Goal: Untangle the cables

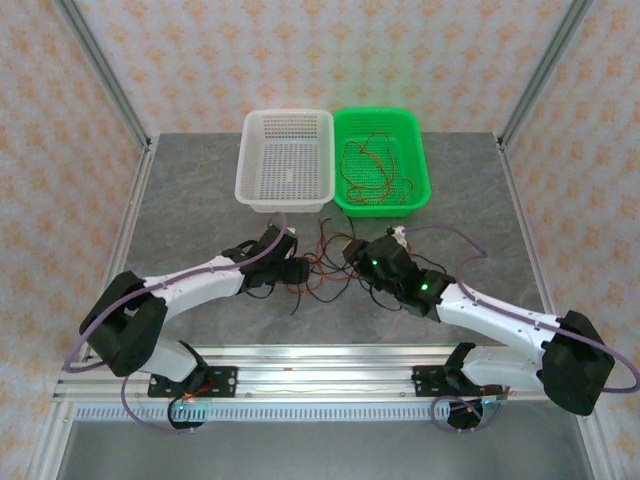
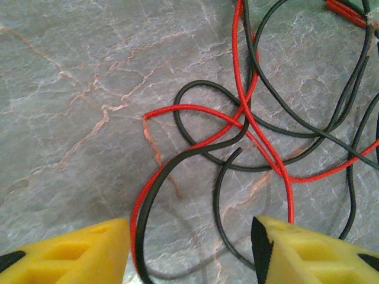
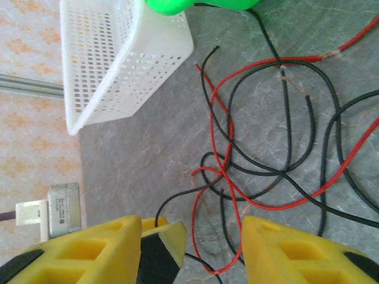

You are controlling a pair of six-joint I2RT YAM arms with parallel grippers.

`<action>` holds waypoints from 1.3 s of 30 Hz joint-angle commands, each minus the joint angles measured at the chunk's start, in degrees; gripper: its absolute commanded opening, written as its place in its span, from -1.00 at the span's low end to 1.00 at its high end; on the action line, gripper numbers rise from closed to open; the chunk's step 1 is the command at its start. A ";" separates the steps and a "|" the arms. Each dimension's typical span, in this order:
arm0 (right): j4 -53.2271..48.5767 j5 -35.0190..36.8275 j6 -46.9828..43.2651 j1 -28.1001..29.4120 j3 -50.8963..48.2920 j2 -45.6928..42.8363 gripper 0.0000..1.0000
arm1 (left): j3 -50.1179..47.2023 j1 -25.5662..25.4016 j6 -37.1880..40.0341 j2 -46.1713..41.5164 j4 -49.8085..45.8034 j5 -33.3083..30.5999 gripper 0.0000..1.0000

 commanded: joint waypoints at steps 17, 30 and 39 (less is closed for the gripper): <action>8.08 -12.84 -5.45 0.13 7.18 22.02 -0.07 | 3.74 0.21 0.30 -9.21 1.36 1.65 -1.00; 10.74 -16.38 -6.60 0.72 11.66 27.58 -0.14 | 4.23 0.21 0.51 -10.29 0.34 1.65 -1.00; 11.44 -17.34 -6.16 1.36 11.86 27.57 -0.20 | 6.14 0.21 1.34 -8.56 0.09 1.90 -1.00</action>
